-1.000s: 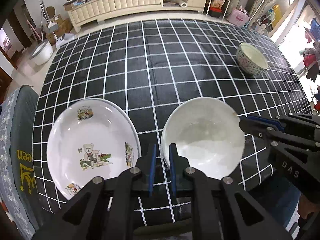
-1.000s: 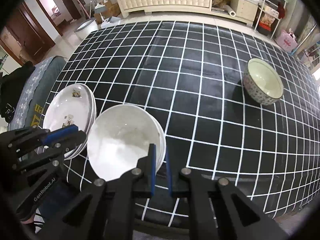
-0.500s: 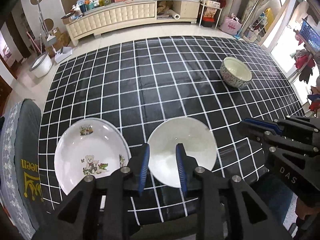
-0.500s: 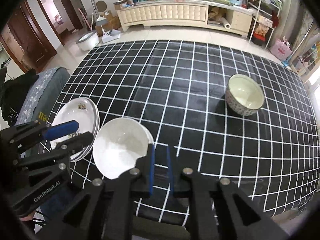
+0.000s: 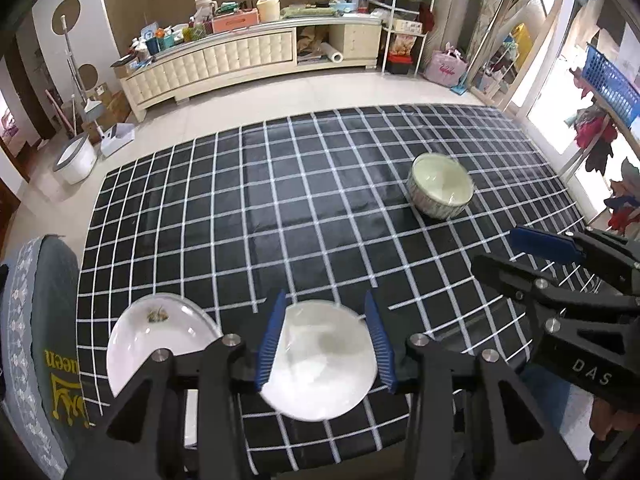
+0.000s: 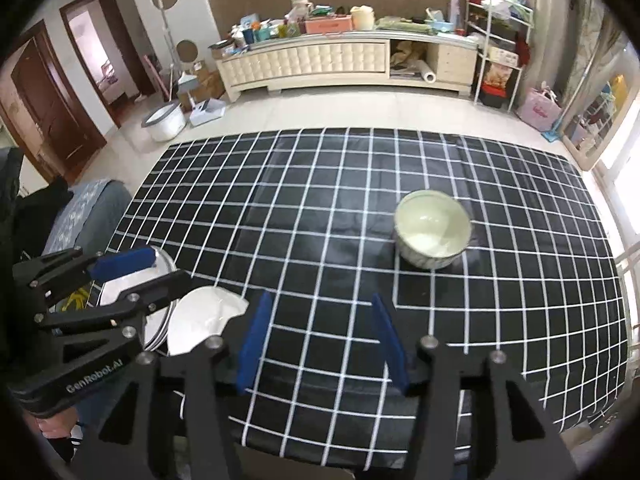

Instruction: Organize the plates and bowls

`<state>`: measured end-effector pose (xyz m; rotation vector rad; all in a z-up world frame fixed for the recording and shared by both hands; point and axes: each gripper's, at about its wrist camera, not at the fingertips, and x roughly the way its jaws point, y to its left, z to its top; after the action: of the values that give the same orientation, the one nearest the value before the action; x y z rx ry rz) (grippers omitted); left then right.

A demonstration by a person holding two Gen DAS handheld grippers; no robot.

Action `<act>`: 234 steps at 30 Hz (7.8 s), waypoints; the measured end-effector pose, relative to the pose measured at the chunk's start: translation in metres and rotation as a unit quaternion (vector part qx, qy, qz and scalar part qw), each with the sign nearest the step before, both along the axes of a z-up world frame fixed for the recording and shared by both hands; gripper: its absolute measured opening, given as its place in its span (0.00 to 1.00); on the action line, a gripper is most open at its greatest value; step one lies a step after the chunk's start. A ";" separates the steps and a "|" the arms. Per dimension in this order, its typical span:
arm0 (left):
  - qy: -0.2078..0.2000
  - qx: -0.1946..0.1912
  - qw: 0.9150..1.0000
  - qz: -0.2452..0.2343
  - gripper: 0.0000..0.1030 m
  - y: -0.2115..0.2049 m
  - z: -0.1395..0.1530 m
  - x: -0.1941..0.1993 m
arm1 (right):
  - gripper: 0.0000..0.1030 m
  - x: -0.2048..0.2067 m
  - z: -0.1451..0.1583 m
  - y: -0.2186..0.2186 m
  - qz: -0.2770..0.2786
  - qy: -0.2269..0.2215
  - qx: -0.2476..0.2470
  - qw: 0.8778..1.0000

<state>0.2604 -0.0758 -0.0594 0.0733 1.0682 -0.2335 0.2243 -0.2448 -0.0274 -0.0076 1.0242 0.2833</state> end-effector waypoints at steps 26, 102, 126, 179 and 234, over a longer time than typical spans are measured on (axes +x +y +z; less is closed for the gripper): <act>0.007 0.021 0.999 -0.045 0.50 -0.125 -0.029 0.110 | 0.62 0.085 -0.038 -0.104 -0.055 0.024 -0.005 0.998; 0.020 0.050 0.997 -0.053 0.08 -0.097 -0.038 0.077 | 0.14 0.050 -0.035 -0.060 -0.030 0.054 0.025 0.998; -0.026 0.024 0.999 0.006 0.08 0.022 0.030 0.006 | 0.14 0.003 0.001 0.049 0.037 0.035 0.014 0.999; 0.069 0.009 0.997 0.026 0.12 0.068 -0.080 -0.025 | 0.19 -0.001 -0.075 0.089 0.060 0.110 -0.038 0.991; 0.123 -0.017 0.992 0.012 0.50 0.075 -0.108 -0.021 | 0.49 0.004 -0.123 0.061 -0.001 0.201 0.054 0.978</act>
<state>0.2393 -0.0006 -0.1670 0.0002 1.3085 -0.2427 0.2283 -0.1840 -0.1500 0.1534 1.4095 0.3469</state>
